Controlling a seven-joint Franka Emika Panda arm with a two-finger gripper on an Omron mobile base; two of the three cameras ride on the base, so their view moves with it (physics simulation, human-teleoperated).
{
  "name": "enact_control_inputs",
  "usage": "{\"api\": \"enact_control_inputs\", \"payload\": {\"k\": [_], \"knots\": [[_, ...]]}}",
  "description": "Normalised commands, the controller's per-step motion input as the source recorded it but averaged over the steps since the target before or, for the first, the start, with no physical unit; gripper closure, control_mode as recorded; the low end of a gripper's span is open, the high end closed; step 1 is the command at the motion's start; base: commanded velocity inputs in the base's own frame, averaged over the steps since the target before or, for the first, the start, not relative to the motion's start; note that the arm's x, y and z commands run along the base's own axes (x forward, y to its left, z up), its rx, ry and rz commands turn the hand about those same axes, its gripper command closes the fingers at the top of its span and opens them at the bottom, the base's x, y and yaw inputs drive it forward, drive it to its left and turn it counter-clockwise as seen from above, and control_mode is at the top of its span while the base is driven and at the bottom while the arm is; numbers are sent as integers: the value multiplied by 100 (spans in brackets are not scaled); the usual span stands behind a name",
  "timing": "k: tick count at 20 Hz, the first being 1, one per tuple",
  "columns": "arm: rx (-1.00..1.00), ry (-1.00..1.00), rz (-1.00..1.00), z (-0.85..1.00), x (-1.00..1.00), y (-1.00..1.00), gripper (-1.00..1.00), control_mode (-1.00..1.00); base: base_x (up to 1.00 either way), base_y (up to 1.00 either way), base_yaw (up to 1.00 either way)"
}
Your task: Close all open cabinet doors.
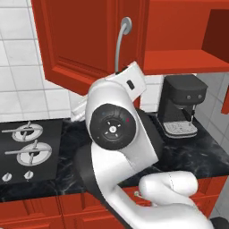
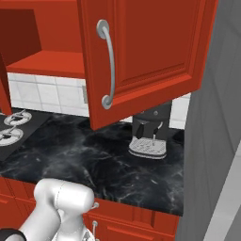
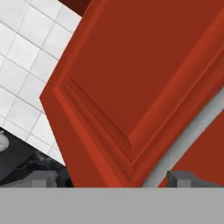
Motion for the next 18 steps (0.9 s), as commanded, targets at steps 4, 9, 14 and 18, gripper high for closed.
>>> {"api": "enact_control_inputs", "payload": {"k": [4, 9, 14, 18], "knots": [[-1, 2, 2, -5, 100, 0, -100, -100, 0, 0, 0], [-2, 1, 1, -1, 100, 0, -100, -100, 0, 0, 0], [-2, 0, 0, 0, 100, 0, -100, -100, 0, 0, 0], [-3, 0, 0, 0, 100, 0, -100, -100, 0, 0, 0]]}}
